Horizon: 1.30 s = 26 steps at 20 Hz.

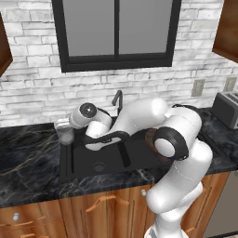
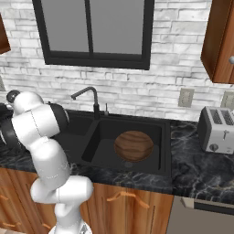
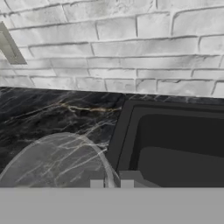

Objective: Place the glass cup in the left basin and the bowl in the right basin of the sink.

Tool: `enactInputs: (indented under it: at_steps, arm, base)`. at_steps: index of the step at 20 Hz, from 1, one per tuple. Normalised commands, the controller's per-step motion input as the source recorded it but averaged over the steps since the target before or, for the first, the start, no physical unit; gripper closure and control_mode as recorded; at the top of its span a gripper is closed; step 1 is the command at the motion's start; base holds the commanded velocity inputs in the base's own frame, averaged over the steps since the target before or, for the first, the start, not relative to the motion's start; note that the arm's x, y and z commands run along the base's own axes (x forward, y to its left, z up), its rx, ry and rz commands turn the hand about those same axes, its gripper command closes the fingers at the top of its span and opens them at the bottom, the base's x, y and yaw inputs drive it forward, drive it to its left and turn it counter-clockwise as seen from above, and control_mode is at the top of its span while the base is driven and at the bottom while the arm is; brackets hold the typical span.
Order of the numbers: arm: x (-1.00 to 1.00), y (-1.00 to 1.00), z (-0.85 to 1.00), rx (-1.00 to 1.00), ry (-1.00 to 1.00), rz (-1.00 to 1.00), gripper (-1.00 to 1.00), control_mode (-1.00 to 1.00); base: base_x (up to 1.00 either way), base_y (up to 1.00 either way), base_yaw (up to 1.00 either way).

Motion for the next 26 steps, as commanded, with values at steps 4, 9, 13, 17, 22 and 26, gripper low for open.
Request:
enactInputs:
  at_steps: [4, 9, 13, 17, 22, 26]
  arm:
    - [-0.37, -0.65, 0.0, -0.03, -0.03, 0.04, 1.0, -1.0]
    - [-0.28, -0.72, 0.0, 0.0, -0.05, 0.04, 1.0, -1.0]
    - [-0.11, -0.67, 0.0, 0.0, -0.06, 0.03, 1.0, -1.0]
    - [0.0, -0.51, 0.0, 0.02, -0.01, 0.01, 1.0, -1.0]
    - [0.01, -0.18, 0.0, 0.0, 0.0, 0.0, 1.0, -1.0]
    - [0.04, -0.03, 0.0, 0.0, 0.01, 0.01, 1.0, -1.0]
  base:
    - [0.0, 0.0, 0.0]
    - [0.0, 0.0, 0.0]
    - [0.0, 0.0, 0.0]
    - [0.0, 0.0, 0.0]
    - [0.0, 0.0, 0.0]
    - [0.0, 0.0, 0.0]
